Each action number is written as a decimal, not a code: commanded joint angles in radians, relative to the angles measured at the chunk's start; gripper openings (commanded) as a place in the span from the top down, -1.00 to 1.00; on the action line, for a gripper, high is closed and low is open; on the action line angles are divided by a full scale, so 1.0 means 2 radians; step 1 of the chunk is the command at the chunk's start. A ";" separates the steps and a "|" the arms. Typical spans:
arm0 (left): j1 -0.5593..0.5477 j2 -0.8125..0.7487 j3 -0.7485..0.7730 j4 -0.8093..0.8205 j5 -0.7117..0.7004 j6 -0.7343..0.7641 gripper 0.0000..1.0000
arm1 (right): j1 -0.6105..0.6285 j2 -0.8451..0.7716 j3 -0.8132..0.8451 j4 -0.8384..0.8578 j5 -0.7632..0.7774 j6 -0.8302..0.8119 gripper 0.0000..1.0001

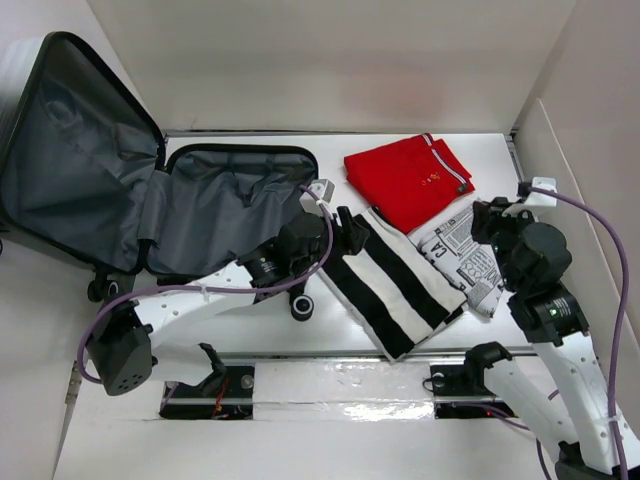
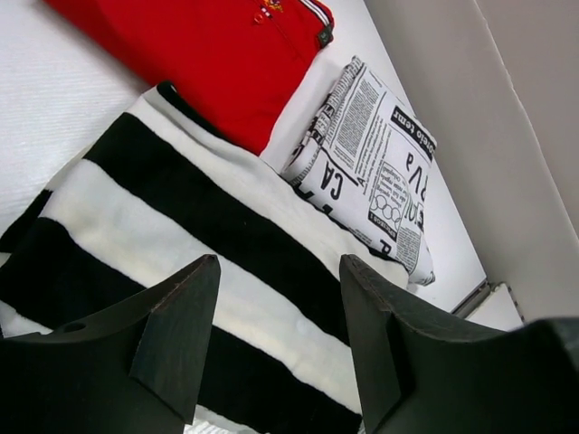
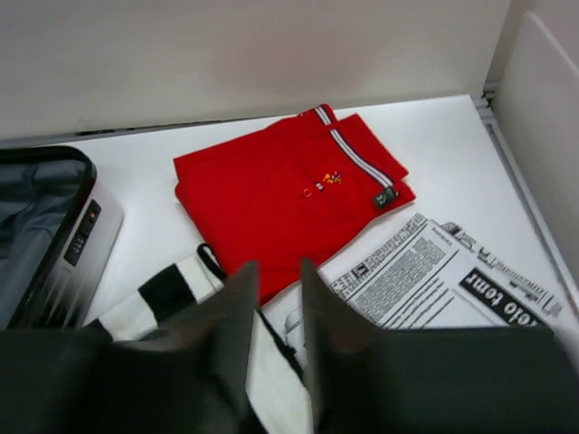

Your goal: Pack the luggage

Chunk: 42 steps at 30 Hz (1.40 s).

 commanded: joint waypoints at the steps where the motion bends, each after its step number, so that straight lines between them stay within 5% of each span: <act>1: 0.013 -0.007 0.011 0.013 -0.004 -0.009 -0.03 | -0.004 -0.012 -0.005 0.026 -0.019 0.003 0.59; 2: 0.020 -0.004 0.019 0.013 0.002 -0.010 0.03 | -0.004 -0.011 -0.011 0.029 -0.026 0.003 0.95; 4: 0.039 0.008 0.025 0.026 0.014 -0.013 0.18 | -0.004 -0.010 -0.019 0.032 -0.030 0.008 1.00; 8: 0.072 0.050 0.062 0.049 0.034 -0.016 1.00 | -0.004 -0.008 -0.040 0.055 -0.038 0.012 1.00; 13: 0.086 0.177 0.177 -0.001 0.000 -0.007 1.00 | -0.004 0.005 -0.049 0.062 -0.049 0.014 1.00; 16: 0.098 0.260 0.271 -0.049 -0.030 -0.010 0.45 | -0.004 0.003 -0.056 0.059 -0.051 0.017 0.79; 17: 0.103 0.278 0.310 -0.056 -0.027 -0.014 0.16 | -0.004 0.001 -0.065 0.062 -0.052 0.017 0.43; 20: 0.129 0.346 0.376 -0.073 -0.013 -0.042 -0.14 | -0.004 -0.010 -0.079 0.068 -0.068 0.016 0.01; 27: 0.124 0.484 0.555 -0.182 -0.041 -0.071 -0.26 | -0.004 -0.026 -0.092 0.059 -0.109 0.014 -0.16; 29: 0.124 0.518 0.587 -0.197 -0.044 -0.089 -0.28 | 0.001 -0.029 -0.090 0.056 -0.115 0.014 -0.36; 32: 0.124 0.542 0.599 -0.218 -0.044 -0.108 -0.34 | 0.001 -0.036 -0.090 0.055 -0.128 0.011 -0.59; 42: 0.124 0.587 0.612 -0.240 -0.055 -0.143 -0.44 | 0.005 -0.045 -0.091 0.057 -0.139 0.011 -0.66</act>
